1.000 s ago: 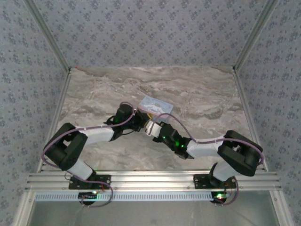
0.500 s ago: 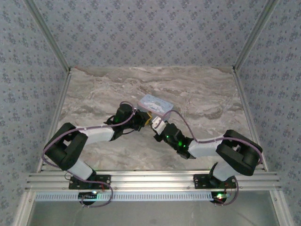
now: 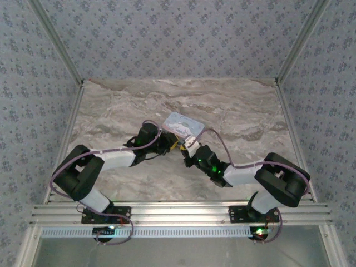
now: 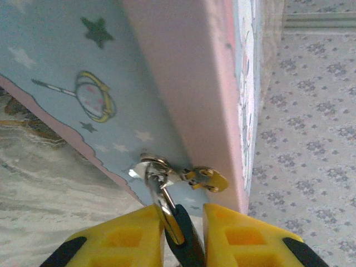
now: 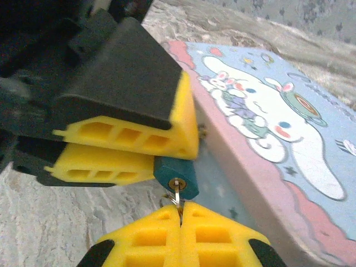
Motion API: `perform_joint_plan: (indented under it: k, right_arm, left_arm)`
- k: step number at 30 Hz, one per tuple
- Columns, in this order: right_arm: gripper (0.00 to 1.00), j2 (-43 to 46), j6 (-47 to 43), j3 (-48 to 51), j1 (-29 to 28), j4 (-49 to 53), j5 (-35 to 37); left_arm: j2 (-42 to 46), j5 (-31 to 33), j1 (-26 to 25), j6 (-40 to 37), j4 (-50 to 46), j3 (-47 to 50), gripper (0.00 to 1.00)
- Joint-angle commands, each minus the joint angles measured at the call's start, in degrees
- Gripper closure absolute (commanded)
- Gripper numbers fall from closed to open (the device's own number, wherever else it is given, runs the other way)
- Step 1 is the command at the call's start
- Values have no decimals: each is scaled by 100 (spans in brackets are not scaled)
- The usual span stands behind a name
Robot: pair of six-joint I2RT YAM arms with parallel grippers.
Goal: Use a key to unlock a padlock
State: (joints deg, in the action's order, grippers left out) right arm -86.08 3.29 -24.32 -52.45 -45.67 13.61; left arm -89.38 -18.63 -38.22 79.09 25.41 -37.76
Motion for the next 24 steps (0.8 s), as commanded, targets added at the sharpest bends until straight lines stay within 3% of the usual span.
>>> perform_joint_plan:
  k: [1,9,19,24]
  right_arm:
    - [100,-143,609,93,68,-38,-21]
    - [100,-292,1384,136,199,-8,-525]
    - [100,-300,3437,272,426,-146,-1296]
    - [100,-578,4395,231,500,-569,-1604]
  left_arm:
    - [46,-79,47,-253,-167,-109,73]
    - [236,-54,173,-429,-408,-13,55]
    - [998,107,794,-1367,-1704,-182,34]
    - [960,7,1186,-1910,-2139,-477,30]
